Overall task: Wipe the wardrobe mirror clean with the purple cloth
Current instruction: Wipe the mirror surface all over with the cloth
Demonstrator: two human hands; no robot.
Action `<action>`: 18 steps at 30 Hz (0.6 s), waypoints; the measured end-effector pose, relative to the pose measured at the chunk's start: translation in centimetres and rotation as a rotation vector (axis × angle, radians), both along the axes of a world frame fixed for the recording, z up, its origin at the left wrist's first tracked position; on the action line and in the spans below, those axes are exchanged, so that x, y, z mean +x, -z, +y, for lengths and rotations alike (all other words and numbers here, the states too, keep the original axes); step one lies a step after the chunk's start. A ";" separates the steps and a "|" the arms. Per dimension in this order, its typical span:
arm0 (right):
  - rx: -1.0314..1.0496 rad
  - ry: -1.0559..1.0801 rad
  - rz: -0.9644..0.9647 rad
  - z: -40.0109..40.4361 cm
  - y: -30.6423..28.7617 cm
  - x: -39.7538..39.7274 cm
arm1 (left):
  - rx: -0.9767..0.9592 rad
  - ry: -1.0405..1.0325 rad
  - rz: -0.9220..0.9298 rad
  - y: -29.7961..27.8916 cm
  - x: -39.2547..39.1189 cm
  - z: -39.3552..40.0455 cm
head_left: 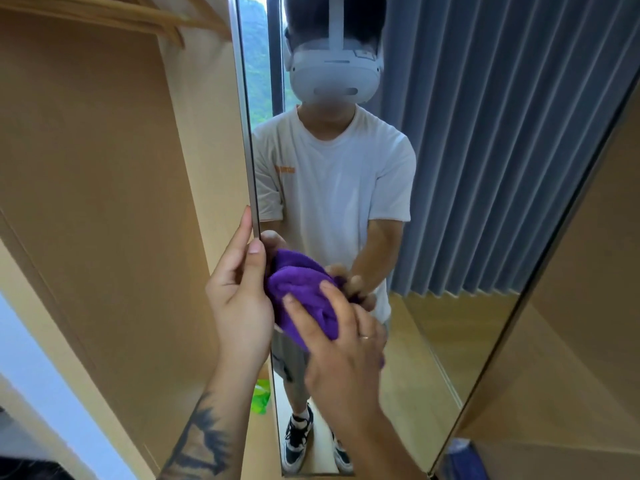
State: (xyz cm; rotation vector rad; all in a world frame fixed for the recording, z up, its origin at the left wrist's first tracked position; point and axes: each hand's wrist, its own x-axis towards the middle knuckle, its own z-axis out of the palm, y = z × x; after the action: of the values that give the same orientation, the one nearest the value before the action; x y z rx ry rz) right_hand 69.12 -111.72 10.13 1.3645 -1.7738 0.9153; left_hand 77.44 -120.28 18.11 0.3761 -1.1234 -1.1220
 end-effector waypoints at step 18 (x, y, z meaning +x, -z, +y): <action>-0.010 -0.019 -0.168 -0.1 -0.5 1.9 | 0.028 -0.008 -0.063 1.6 0.2 0.2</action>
State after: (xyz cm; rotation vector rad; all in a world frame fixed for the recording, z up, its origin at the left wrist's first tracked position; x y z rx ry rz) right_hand 70.99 -111.77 10.67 1.3341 -1.8806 1.0748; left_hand 77.62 -120.06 16.46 0.4401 -1.1610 -1.1266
